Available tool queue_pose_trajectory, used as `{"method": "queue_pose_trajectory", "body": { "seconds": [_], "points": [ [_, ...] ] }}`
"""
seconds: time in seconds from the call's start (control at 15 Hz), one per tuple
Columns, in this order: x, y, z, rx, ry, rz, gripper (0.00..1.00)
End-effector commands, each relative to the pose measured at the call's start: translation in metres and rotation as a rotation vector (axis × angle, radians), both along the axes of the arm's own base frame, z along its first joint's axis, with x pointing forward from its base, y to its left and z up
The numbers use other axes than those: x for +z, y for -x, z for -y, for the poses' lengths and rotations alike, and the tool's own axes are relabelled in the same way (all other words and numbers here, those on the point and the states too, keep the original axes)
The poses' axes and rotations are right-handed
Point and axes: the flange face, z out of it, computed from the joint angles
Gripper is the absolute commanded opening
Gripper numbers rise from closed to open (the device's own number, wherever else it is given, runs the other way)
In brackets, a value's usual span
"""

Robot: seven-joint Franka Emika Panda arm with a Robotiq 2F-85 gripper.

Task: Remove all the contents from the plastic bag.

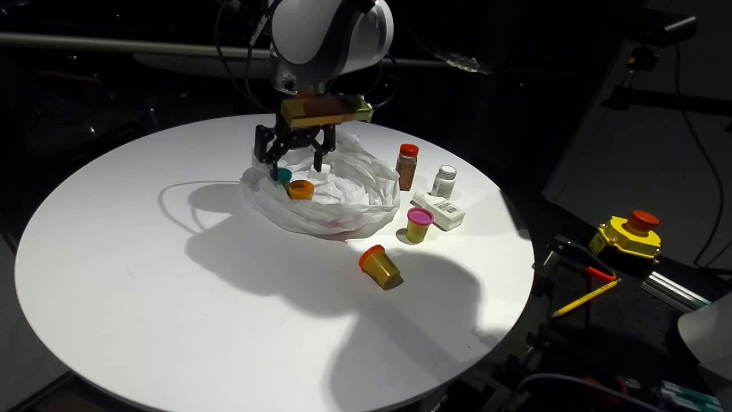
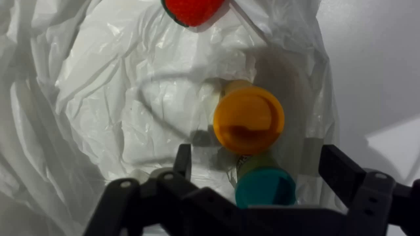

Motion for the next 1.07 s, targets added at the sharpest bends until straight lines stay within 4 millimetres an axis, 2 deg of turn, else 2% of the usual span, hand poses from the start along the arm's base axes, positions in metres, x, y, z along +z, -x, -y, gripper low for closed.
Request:
{"method": "queue_pose_trajectory", "body": {
  "seconds": [0.0,0.2,0.27,1.0],
  "points": [
    [0.019,0.001,-0.005,-0.009,-0.007,0.014,1.0],
    [0.027,0.003,-0.005,0.015,-0.014,0.02,1.0],
    [0.011,-0.002,-0.003,0.004,-0.004,0.013,1.0],
    [0.006,0.002,-0.001,0.004,-0.006,0.011,1.0]
  ]
}}
